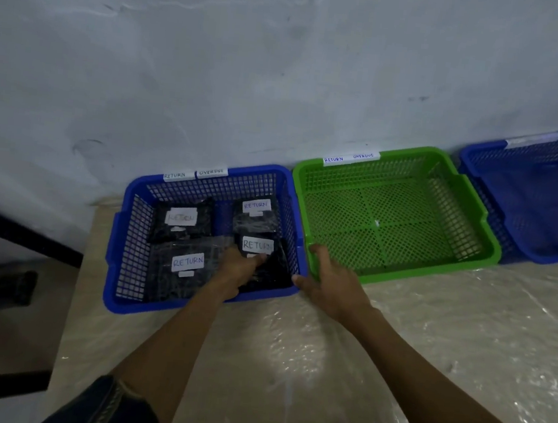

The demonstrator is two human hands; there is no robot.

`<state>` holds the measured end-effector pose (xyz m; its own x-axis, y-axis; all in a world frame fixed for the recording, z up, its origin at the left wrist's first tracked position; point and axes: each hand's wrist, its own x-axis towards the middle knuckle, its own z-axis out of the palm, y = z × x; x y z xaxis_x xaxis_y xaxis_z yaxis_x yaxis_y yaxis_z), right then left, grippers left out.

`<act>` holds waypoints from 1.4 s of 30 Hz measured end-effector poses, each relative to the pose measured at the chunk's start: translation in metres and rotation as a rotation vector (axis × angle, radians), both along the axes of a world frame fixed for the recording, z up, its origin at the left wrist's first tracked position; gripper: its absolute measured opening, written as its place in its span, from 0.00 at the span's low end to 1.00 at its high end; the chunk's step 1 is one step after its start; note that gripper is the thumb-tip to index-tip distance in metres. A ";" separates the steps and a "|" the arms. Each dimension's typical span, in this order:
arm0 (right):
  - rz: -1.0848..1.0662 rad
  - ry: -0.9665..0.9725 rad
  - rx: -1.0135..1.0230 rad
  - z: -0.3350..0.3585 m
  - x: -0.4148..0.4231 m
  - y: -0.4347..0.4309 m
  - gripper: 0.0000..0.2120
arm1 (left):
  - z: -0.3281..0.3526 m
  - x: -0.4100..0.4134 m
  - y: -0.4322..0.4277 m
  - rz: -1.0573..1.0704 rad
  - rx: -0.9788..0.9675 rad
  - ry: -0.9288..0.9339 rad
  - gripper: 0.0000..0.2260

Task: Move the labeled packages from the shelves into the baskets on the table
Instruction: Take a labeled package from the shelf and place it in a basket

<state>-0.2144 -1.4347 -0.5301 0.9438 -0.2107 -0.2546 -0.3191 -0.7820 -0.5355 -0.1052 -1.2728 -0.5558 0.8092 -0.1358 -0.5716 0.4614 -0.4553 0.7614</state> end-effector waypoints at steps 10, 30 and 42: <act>0.000 -0.025 -0.020 -0.003 0.000 0.001 0.31 | 0.001 -0.012 -0.009 -0.251 0.506 -0.344 0.26; -0.007 -0.053 -0.031 -0.007 -0.002 0.001 0.30 | -0.011 -0.006 0.007 -0.434 0.565 -0.347 0.21; -0.005 -0.029 -0.026 -0.008 -0.003 0.001 0.30 | 0.007 -0.016 0.002 -0.504 0.643 -0.621 0.12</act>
